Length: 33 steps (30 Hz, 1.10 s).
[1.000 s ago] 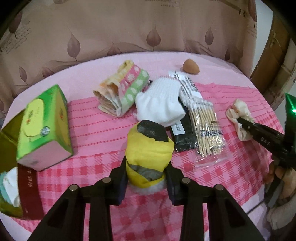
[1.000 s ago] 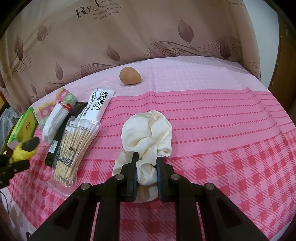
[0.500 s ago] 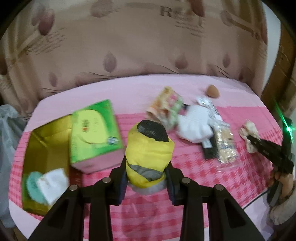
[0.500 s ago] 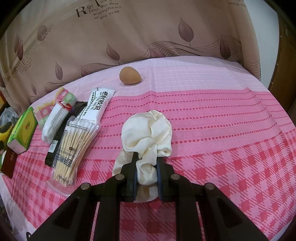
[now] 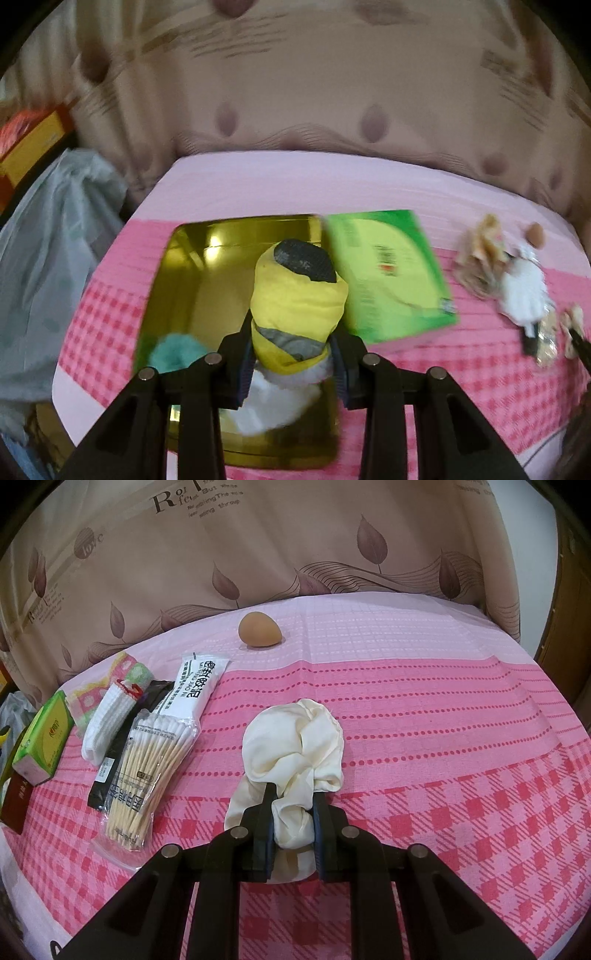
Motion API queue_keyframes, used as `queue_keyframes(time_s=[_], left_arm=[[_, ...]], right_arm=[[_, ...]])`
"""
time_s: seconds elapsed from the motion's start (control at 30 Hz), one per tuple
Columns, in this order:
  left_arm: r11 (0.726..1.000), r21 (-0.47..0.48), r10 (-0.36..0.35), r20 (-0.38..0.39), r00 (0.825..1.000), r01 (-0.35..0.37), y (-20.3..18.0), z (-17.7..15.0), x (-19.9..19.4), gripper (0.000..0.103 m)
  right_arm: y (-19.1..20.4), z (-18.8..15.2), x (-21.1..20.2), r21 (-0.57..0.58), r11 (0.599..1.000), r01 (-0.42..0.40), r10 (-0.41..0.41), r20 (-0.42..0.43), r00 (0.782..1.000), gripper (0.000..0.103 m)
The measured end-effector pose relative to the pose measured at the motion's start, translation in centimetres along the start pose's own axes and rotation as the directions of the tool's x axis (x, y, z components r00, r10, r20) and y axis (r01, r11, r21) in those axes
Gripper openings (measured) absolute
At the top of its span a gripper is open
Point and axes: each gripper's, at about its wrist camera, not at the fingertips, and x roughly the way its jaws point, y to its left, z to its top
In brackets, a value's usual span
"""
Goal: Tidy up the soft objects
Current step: 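Carry the yellow sock bundle into the gold tin with the left gripper and release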
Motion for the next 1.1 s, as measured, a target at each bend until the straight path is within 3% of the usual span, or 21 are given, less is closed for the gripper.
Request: queue_keyframes(time_s=[0.13, 0.53, 0.73, 0.9, 1.1], left_arm=[[0.998, -0.037, 0.045, -0.046, 0.998, -0.046, 3.0, 0.7, 2.3, 0.035], [0.99, -0.092, 0.093, -0.16, 0.983, -0.109, 6.2, 0.6, 7.8, 0.038], [0.988, -0.093, 0.105, -0.189, 0.976, -0.124, 6.8, 0.5, 8.6, 0.04], [0.987, -0.118, 0.084, -0.212, 0.974, -0.111, 7.4, 0.4, 8.7, 0.049], [0.989, -0.114, 0.074, -0.194, 0.978, -0.098, 7.6, 0.2, 6.9, 0.051]], right_arm=[[0.1, 0.0, 0.1, -0.006, 1.0, 0.005, -0.005, -0.001, 1.0, 0.015], [0.1, 0.0, 0.0, -0.007, 1.0, 0.008, -0.008, -0.002, 1.0, 0.015], [0.1, 0.0, 0.1, -0.01, 1.0, 0.012, -0.012, -0.003, 1.0, 0.015], [0.2, 0.0, 0.1, -0.014, 1.0, 0.016, -0.016, -0.003, 1.0, 0.015], [0.3, 0.0, 0.1, -0.017, 1.0, 0.019, -0.02, -0.004, 1.0, 0.016]])
